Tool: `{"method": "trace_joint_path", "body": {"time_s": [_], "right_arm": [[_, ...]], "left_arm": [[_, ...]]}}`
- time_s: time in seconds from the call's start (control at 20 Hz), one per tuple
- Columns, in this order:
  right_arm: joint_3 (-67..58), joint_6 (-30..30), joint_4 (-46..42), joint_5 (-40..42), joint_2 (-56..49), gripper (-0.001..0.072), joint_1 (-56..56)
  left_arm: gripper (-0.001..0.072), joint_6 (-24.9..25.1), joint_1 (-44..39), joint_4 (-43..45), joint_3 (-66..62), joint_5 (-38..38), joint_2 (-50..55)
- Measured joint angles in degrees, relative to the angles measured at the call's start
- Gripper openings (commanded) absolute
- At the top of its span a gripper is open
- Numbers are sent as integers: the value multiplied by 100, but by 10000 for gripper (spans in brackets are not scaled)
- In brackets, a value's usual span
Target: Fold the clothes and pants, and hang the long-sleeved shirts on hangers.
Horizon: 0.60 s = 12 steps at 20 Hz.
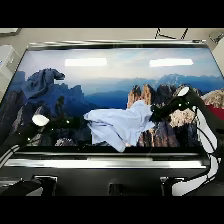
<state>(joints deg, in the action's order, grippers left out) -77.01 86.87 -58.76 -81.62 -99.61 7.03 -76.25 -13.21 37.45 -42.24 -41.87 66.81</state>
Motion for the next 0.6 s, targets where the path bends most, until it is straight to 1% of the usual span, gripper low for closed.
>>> {"method": "trace_joint_path", "body": {"time_s": [0.15, 0.35, 0.5, 0.6], "right_arm": [[-1062, -343, -33, 28, 544, 38, 76], [-2863, -549, -455, 719, 1770, 39, 181], [-3556, -588, -874, 1279, 2868, 39, 210], [-3746, -590, -1121, 1467, 3475, 39, 214]], "left_arm": [[22, 2, 251, 592, -1220, -313, -380], [22, 0, 643, 933, -3598, -450, -911], [22, 2, 785, 1032, -5125, -487, -1290], [22, 2, 824, 1084, -5672, -481, -1552]]}}
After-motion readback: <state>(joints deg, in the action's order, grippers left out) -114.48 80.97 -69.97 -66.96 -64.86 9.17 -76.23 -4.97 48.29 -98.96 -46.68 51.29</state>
